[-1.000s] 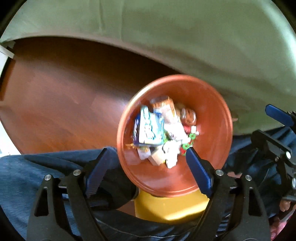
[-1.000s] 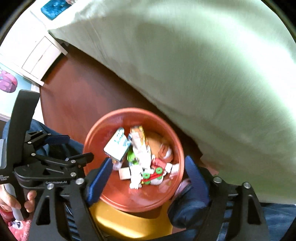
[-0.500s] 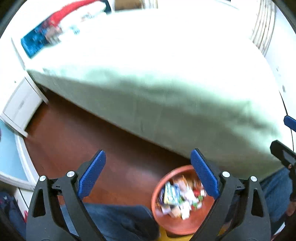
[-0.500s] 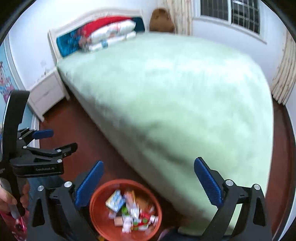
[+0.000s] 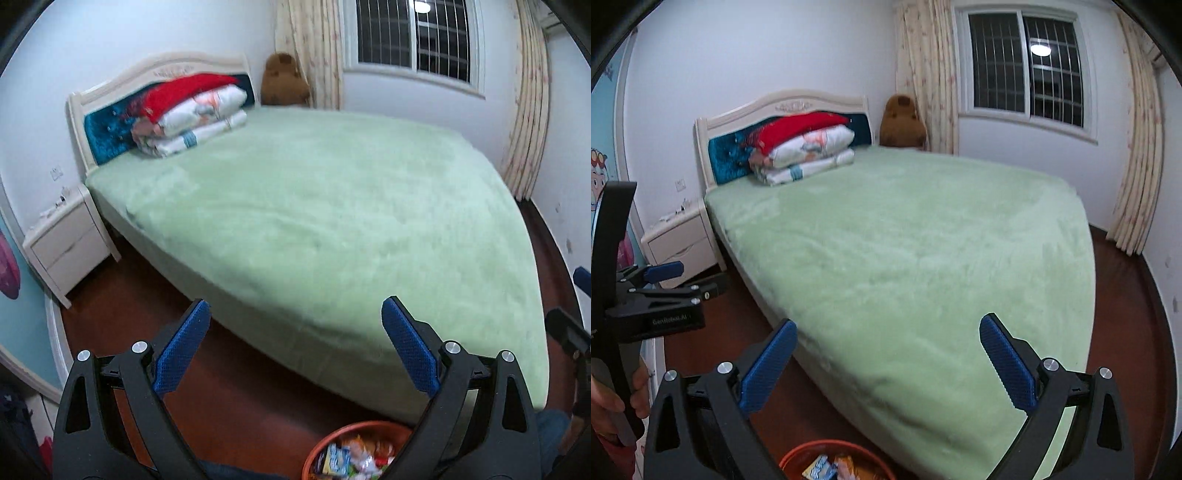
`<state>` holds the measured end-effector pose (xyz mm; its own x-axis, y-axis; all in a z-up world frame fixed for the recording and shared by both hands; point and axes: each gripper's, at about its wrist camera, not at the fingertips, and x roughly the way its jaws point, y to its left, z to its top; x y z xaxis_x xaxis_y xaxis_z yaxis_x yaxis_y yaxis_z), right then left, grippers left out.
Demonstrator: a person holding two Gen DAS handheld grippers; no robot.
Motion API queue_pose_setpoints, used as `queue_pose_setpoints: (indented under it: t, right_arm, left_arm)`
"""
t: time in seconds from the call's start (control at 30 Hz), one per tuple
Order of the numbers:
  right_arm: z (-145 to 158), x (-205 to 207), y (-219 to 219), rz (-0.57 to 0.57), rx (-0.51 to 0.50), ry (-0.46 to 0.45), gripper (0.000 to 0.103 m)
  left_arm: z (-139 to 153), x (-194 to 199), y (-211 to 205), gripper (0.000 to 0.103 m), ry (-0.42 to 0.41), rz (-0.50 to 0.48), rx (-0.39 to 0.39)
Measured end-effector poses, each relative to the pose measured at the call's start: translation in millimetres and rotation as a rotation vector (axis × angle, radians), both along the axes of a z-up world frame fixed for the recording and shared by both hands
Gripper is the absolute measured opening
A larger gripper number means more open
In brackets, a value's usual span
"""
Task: Collect trash
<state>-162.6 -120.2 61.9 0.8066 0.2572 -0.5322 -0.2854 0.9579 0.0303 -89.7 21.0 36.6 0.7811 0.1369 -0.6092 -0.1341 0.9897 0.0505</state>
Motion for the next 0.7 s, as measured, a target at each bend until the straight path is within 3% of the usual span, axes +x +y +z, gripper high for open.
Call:
queue_pose_setpoints:
  t: [0.17,0.7]
  right_arm:
    - [12,-6,-1,-0.008,-0.007,-0.057,0.097]
    - [26,-14,-12,-0.030,0.031,-0.102,0.097]
  left_arm:
    - [16,-5,-10,0.092,-0.064,0.000,0.001]
    - [41,-11,-16,0.092,-0.132,-0.010,-0.032]
